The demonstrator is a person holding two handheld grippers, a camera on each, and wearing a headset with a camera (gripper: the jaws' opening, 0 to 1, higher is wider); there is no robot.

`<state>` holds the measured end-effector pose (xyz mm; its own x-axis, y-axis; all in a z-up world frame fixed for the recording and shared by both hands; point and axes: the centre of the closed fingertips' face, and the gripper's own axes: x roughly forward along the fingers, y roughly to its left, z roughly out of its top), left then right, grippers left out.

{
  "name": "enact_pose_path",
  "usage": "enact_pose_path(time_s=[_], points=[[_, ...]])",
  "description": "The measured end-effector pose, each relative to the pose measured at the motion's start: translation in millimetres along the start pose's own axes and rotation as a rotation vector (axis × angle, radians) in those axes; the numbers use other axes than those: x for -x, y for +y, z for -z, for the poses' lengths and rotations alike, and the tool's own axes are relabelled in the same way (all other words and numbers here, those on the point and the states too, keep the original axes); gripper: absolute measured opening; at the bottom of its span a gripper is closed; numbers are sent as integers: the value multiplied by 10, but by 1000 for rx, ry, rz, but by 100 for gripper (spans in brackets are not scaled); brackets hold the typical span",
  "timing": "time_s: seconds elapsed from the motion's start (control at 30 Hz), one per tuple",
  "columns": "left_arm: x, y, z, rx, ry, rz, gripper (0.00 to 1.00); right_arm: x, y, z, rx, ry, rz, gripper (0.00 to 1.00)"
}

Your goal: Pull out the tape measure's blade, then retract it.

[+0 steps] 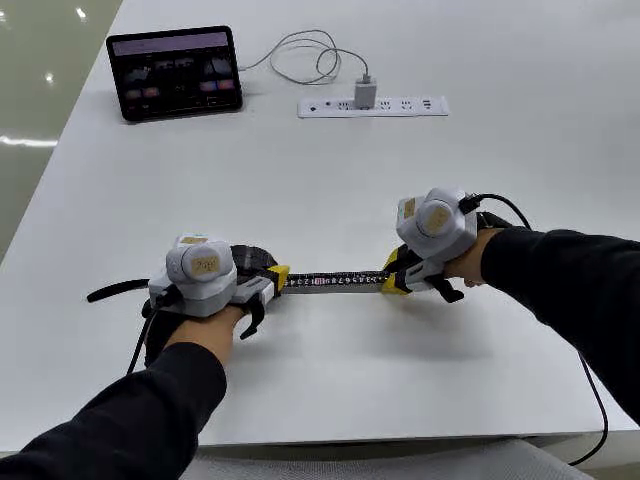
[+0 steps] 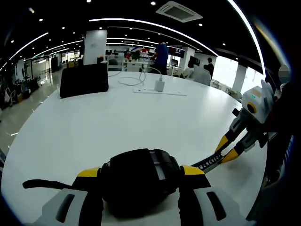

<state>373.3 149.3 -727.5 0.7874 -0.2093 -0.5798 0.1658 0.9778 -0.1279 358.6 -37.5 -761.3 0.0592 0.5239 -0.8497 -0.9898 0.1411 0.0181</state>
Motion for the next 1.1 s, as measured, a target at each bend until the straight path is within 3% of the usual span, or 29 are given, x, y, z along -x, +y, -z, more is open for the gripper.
enact_pose_path(time_s=[1.1], points=[[-19, 10, 3, 6, 1, -3, 61, -96, 7, -129, 10, -30, -8, 11]])
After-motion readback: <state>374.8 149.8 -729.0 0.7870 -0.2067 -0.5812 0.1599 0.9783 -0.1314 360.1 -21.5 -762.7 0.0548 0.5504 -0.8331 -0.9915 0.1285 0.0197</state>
